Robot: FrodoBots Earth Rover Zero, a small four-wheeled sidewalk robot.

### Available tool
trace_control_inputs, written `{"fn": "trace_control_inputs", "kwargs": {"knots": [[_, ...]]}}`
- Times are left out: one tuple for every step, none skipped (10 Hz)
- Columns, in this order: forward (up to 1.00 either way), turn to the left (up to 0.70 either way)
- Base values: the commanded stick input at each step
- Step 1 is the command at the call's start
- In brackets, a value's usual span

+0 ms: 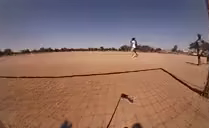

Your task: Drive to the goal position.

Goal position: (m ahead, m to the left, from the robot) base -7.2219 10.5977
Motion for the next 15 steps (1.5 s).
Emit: {"fn": "trace_control_inputs", "kwargs": {"knots": [[0.00,0.00],[0.00,0.00],[0.00,0.00],[0.00,0.00],[0.09,0.00],[0.41,0.00],[0.70,0.00],[0.70,0.00],[0.70,0.00],[0.70,0.00],[0.70,0.00],[0.00,0.00],[0.00,0.00],[0.00,0.00],[0.00,0.00]]}}
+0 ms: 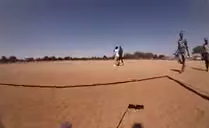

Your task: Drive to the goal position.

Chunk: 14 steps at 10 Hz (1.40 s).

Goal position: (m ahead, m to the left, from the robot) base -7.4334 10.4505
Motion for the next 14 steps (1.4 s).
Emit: {"fn": "trace_control_inputs", "kwargs": {"knots": [[0.00,0.00],[0.00,0.00],[0.00,0.00],[0.00,0.00],[0.00,0.00],[0.24,-0.39],[0.54,-0.31],[0.70,-0.27],[0.70,-0.27],[0.70,-0.27],[0.70,-0.27],[0.70,-0.27],[0.70,-0.27],[0.70,-0.27]]}}
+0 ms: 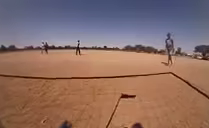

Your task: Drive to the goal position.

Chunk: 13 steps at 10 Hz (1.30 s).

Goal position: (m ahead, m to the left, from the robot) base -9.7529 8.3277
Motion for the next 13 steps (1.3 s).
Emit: {"fn": "trace_control_inputs", "kwargs": {"knots": [[0.70,-0.27],[0.70,-0.27],[0.70,-0.18],[0.70,-0.06],[0.70,0.00],[0.70,0.00],[0.70,0.00],[0.70,0.00],[0.70,0.00],[0.70,0.00],[0.70,0.00],[0.70,0.00],[0.70,0.00]]}}
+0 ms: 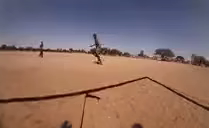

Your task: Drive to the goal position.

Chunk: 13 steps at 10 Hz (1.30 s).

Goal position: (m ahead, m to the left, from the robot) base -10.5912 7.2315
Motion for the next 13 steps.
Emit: {"fn": "trace_control_inputs", "kwargs": {"knots": [[0.70,0.00],[0.70,0.00],[0.70,-0.27],[0.70,-0.27],[0.70,-0.27],[0.70,-0.27],[0.70,-0.27],[0.70,-0.27],[0.70,-0.27],[0.70,-0.27],[0.70,-0.27],[0.70,-0.27],[0.70,-0.27]]}}
